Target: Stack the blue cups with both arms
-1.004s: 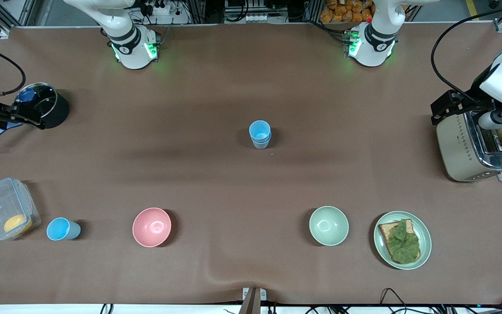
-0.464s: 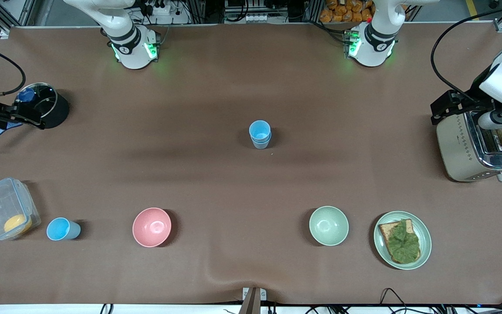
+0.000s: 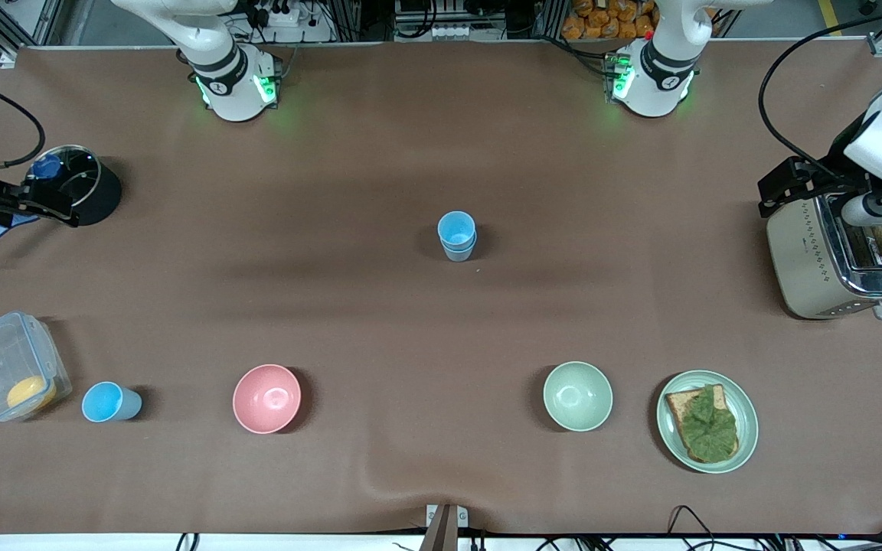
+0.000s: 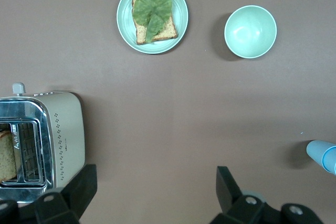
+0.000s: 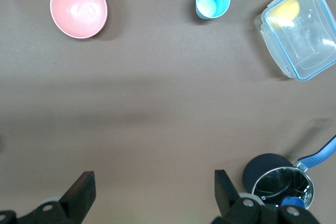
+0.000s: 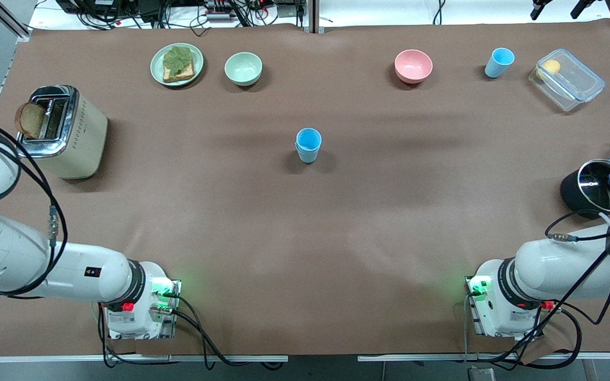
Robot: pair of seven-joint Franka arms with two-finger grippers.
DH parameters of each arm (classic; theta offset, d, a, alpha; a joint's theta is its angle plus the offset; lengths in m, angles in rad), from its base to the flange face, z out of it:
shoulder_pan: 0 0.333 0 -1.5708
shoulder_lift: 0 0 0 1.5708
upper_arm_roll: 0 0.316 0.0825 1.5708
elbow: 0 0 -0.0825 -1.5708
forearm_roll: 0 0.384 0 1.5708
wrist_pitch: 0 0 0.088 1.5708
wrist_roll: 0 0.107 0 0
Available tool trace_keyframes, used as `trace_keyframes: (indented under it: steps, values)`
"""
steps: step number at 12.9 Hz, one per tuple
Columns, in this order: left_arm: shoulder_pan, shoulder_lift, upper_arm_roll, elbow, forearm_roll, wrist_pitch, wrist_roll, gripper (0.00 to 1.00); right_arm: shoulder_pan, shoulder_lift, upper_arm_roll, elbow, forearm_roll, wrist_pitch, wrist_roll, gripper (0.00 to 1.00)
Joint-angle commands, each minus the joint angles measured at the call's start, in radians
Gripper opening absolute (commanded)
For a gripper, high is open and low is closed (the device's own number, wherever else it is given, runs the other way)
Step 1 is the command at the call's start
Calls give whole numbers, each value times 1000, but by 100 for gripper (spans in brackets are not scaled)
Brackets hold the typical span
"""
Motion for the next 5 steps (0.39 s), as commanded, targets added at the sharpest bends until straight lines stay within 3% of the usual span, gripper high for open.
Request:
trace_keyframes:
  steps: [1,5]
  values:
    - [1,-23,9,-13,-26,-14,23,100,0,4,4,17,-12,-18,16,100]
    - [1,-17,7,-1,-26,-42,23,100,0,4,4,17,-12,-23,16,100]
